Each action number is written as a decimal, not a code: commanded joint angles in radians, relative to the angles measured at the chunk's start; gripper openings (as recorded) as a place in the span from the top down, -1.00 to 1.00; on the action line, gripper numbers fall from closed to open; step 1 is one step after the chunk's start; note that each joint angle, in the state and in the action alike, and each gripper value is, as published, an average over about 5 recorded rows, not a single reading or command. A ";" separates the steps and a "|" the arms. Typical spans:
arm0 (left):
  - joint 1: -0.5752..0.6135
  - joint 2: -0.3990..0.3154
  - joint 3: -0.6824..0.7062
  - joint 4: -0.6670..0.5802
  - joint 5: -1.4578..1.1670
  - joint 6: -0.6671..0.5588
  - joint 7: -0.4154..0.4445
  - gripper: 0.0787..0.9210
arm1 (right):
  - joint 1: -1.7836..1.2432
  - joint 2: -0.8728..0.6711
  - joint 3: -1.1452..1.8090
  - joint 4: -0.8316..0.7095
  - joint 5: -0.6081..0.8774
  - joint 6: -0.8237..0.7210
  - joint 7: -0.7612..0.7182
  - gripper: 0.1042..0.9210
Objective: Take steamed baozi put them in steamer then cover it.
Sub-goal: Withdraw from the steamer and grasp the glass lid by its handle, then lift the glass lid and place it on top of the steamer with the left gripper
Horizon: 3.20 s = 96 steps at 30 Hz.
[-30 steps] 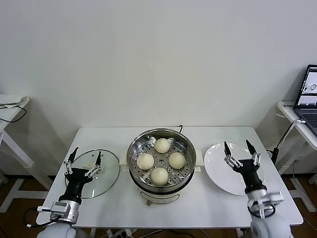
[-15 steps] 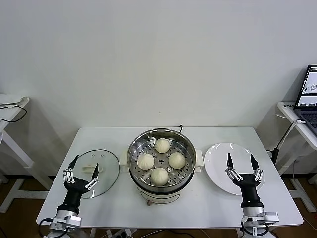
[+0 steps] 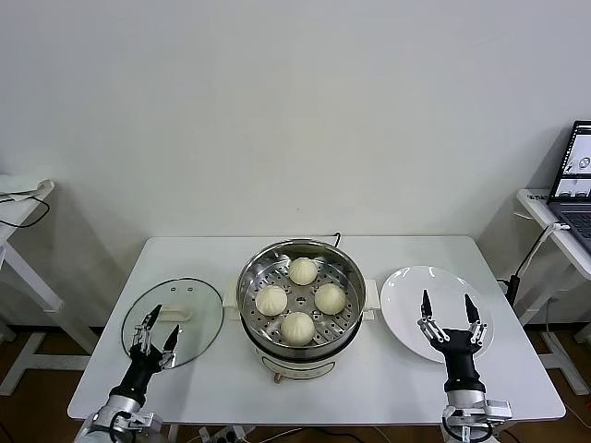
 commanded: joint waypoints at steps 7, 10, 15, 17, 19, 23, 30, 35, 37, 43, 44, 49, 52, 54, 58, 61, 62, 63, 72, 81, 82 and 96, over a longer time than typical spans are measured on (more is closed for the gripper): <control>-0.158 0.019 -0.005 0.202 0.199 0.023 -0.047 -0.77 | -0.001 0.013 -0.005 -0.013 -0.014 0.005 0.000 -0.76; -0.183 0.018 -0.002 0.222 0.202 0.033 -0.050 -0.77 | -0.001 0.012 -0.006 -0.014 -0.016 0.005 -0.001 -0.76; -0.225 0.014 -0.001 0.254 0.208 0.046 -0.053 -0.77 | -0.002 0.010 -0.007 -0.016 -0.020 0.005 -0.001 -0.76; -0.241 0.013 -0.001 0.268 0.210 0.050 -0.055 -0.77 | -0.002 0.009 -0.008 -0.018 -0.021 0.006 -0.002 -0.76; -0.258 0.012 -0.001 0.282 0.213 0.054 -0.056 -0.77 | -0.002 0.009 -0.008 -0.021 -0.023 0.007 -0.002 -0.76; -0.288 0.011 0.001 0.308 0.217 0.058 -0.055 -0.77 | -0.002 0.009 -0.009 -0.028 -0.029 0.010 -0.003 -0.76; -0.329 0.010 0.009 0.358 0.227 0.061 -0.062 -0.77 | 0.000 0.009 -0.010 -0.037 -0.036 0.013 -0.004 -0.76; -0.342 0.008 0.010 0.380 0.234 0.074 -0.089 -0.77 | 0.003 0.009 -0.013 -0.046 -0.042 0.015 -0.006 -0.76; -0.344 0.010 0.009 0.391 0.238 0.072 -0.099 -0.76 | 0.006 0.009 -0.014 -0.052 -0.045 0.017 -0.007 -0.76; -0.337 0.011 0.009 0.398 0.243 0.061 -0.114 -0.45 | 0.018 0.009 -0.022 -0.067 -0.050 0.019 -0.006 -0.76; -0.335 0.010 0.009 0.396 0.243 0.058 -0.116 -0.36 | 0.020 0.009 -0.023 -0.069 -0.051 0.019 -0.006 -0.76; -0.328 0.006 0.007 0.376 0.245 0.048 -0.127 -0.04 | 0.030 0.010 -0.029 -0.081 -0.051 0.021 -0.006 -0.76; -0.322 0.005 0.006 0.360 0.249 0.046 -0.130 0.17 | 0.034 0.008 -0.030 -0.089 -0.051 0.023 -0.006 -0.76; -0.317 0.003 0.005 0.347 0.252 0.046 -0.131 0.31 | 0.036 0.007 -0.029 -0.092 -0.050 0.024 -0.005 -0.76; -0.301 -0.002 -0.001 0.302 0.261 0.050 -0.133 0.58 | 0.041 0.006 -0.028 -0.094 -0.048 0.025 -0.005 -0.76; -0.278 -0.002 -0.008 0.240 0.261 0.062 -0.129 0.72 | 0.044 0.006 -0.028 -0.094 -0.048 0.025 -0.004 -0.76; -0.268 -0.001 -0.011 0.219 0.260 0.067 -0.126 0.74 | 0.044 0.006 -0.028 -0.094 -0.048 0.025 -0.004 -0.76; -0.257 0.000 -0.014 0.193 0.259 0.073 -0.124 0.74 | 0.044 0.006 -0.028 -0.093 -0.048 0.025 -0.004 -0.76; -0.118 0.044 -0.049 -0.120 0.158 0.204 -0.029 0.74 | 0.035 0.000 -0.021 -0.073 -0.043 0.024 -0.003 -0.76; 0.012 0.125 0.048 -0.490 0.018 0.504 0.188 0.74 | 0.029 -0.007 -0.010 -0.069 -0.035 0.026 -0.006 -0.76; 0.017 0.132 0.074 -0.514 0.019 0.534 0.202 0.74 | 0.029 -0.008 -0.010 -0.070 -0.034 0.027 -0.006 -0.76; -0.146 0.212 0.630 -0.631 0.217 0.905 0.359 0.74 | 0.038 0.001 0.023 -0.090 -0.032 0.032 -0.011 -0.76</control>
